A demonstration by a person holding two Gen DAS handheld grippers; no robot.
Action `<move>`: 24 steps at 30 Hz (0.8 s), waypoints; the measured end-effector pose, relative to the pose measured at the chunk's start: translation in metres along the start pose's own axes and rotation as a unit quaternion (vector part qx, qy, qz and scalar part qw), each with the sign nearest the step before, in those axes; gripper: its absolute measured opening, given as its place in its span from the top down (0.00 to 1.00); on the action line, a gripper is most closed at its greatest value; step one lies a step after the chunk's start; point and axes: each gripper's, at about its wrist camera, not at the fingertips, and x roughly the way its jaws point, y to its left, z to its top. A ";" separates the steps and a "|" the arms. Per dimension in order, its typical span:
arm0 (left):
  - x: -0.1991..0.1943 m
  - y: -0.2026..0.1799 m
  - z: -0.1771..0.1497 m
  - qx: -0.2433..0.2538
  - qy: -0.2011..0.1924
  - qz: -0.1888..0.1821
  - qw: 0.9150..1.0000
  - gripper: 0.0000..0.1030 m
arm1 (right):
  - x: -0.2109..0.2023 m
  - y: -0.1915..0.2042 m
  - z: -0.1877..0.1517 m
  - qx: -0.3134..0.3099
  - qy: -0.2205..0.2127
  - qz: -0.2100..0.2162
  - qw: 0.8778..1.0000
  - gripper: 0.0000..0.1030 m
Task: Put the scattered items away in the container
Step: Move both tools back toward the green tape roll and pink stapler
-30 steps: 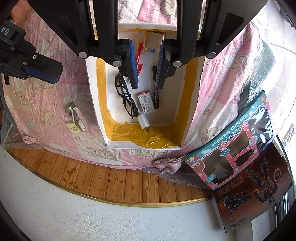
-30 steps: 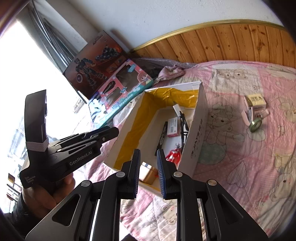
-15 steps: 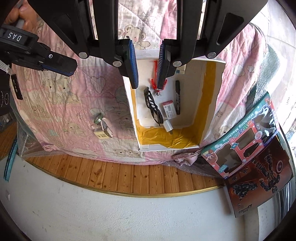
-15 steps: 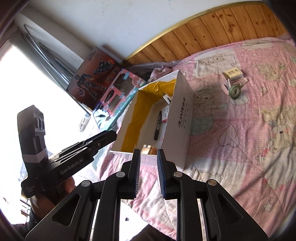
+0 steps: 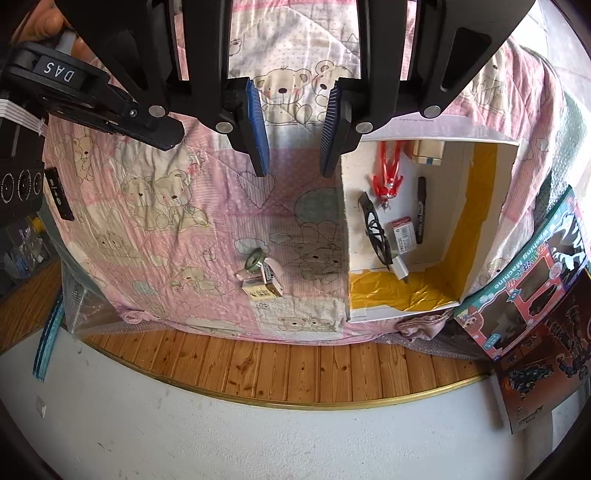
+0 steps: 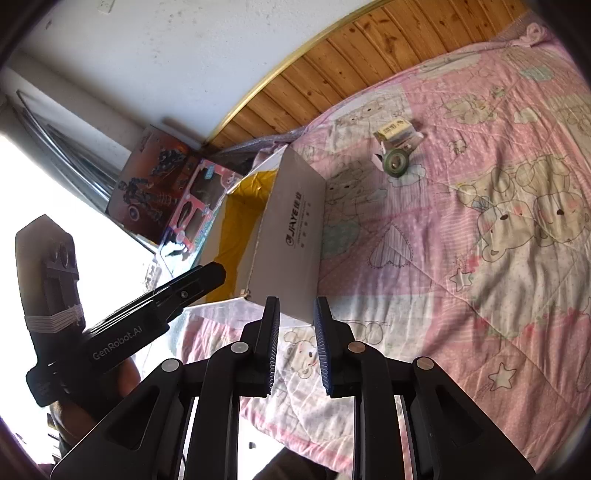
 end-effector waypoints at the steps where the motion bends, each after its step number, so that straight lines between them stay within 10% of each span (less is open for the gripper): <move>1: 0.006 -0.005 0.002 0.001 0.003 -0.003 1.000 0.67 | 0.000 -0.006 0.002 0.005 -0.001 -0.004 1.000 0.77; 24: 0.190 -0.041 0.097 -0.035 0.063 -0.047 0.996 0.55 | 0.092 -0.120 0.172 0.077 0.017 -0.082 0.994 0.62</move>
